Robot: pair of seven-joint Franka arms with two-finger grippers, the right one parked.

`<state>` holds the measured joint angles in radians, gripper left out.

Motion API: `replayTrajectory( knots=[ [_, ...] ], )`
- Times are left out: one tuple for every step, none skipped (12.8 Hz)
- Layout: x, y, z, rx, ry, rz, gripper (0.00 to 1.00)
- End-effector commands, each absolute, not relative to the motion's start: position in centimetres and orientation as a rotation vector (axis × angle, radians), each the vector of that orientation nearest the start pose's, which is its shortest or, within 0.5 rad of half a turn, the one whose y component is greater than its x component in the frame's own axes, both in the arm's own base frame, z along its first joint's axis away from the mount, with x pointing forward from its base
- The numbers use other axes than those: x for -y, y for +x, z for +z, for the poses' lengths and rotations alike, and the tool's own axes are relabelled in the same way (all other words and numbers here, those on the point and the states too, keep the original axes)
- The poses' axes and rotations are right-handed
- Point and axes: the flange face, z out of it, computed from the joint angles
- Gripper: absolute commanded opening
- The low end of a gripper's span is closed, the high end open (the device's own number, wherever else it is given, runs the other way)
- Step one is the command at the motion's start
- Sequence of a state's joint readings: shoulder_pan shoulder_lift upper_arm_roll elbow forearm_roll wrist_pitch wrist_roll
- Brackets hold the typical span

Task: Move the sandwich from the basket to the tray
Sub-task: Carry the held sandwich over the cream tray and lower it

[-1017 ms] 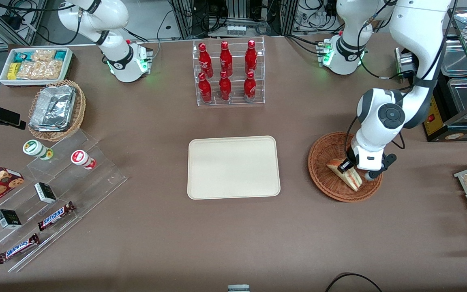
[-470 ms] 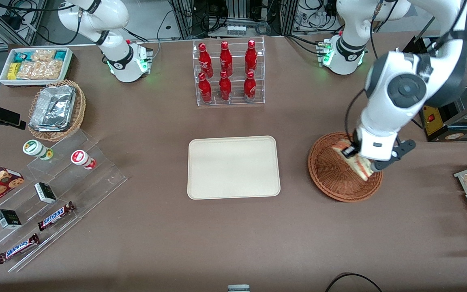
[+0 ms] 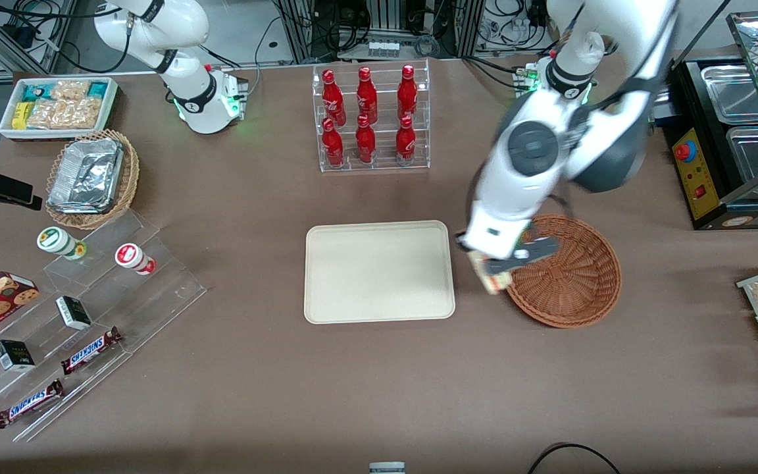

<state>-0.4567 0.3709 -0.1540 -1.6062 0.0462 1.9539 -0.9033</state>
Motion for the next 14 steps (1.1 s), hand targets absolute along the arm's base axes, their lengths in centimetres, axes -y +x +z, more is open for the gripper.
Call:
replayTrajectory(
  knots=[
    [43.2,54.9,37.4,0.35,-3.154,0.024,0.0],
    [44.7,54.6,36.6,0.318,-3.169,0.015,0.0],
    [45.9,54.2,36.0,0.267,-3.175,0.006,0.0],
    [47.6,53.3,35.2,0.225,-3.194,-0.014,0.0],
    [49.1,52.9,34.4,0.199,-3.233,-0.064,0.0],
    [50.5,52.2,33.5,0.163,-3.26,-0.1,0.0],
    [51.3,51.9,32.4,0.142,-3.275,-0.123,0.0],
    [51.5,52.1,31.3,0.109,-3.291,-0.145,0.0],
    [51.6,52.1,29.9,0.012,-3.305,-0.159,0.0],
    [51.7,52.0,28.8,-0.034,-3.303,-0.148,0.0],
    [51.7,51.8,27.6,-0.049,-3.29,-0.127,0.0],
    [51.7,51.6,27.0,-0.059,-3.283,-0.121,0.0],
    [51.8,51.6,26.5,-0.069,-3.283,-0.115,0.0],
    [51.7,51.7,26.5,-0.1,-3.287,-0.118,0.0]
  ],
)
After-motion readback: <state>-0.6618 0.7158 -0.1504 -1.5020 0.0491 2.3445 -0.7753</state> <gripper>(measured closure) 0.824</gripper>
